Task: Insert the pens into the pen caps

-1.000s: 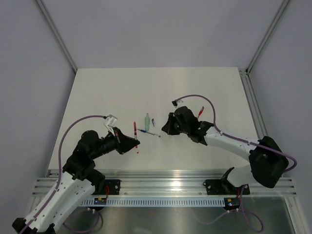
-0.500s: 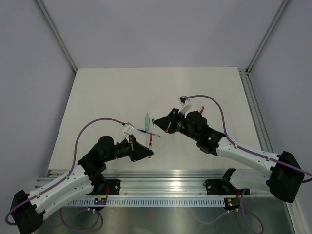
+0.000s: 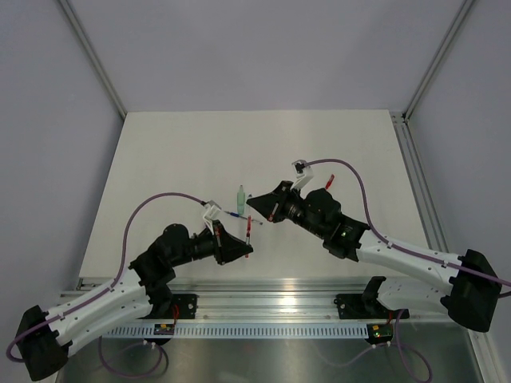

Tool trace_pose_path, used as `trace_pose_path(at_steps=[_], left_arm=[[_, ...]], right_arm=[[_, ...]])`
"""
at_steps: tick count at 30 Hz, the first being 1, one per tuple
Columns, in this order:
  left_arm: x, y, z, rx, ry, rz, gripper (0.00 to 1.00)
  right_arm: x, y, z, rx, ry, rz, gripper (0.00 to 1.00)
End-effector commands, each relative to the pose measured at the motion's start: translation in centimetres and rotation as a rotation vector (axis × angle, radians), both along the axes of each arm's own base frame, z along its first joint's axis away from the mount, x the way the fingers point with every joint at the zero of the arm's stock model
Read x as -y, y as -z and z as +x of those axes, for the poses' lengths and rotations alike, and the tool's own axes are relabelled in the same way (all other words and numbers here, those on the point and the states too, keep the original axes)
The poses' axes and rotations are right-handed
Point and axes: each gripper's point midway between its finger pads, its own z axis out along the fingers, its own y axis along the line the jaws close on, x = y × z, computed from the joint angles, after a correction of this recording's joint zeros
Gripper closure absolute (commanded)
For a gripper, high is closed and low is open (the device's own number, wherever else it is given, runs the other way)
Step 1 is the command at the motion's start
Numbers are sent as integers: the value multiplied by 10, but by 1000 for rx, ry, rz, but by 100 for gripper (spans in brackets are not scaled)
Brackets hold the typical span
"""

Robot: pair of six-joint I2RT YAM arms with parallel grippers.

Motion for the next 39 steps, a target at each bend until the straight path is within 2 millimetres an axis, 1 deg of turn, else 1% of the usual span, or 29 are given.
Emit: trace_pose_path(at_steps=[1,6,11,16,20,26,32,37,39], left_arm=[[1,-18,8,72,-31,-37,100],[-2,-17,9,79,-41,-20,100],[-3,-16,8,80,-40,-12,100],[-3,-18,7,87,-35,-17,100],[-4,-16,7,89,-33,-12,100],[-3,-16,7,88,-30,-8,100],[-2,-15,8,85,-31,-4,100],[-2,-11,7,75,-28,0,100],[-2,-10,7,71,-25,2,100]], right_arm=[[7,-24,1,53,39,61,100],[9,-24,1,60,42,49,100],[6,-24,2,61,36,29,100],[2,-16,3,47,30,15,100],[-1,-16,2,43,13,20,100],[-4,-11,1,33,1,10,100],[-2,-14,0,40,4,15,100],[1,-22,2,51,19,20,100],[1,-21,2,50,19,16,100]])
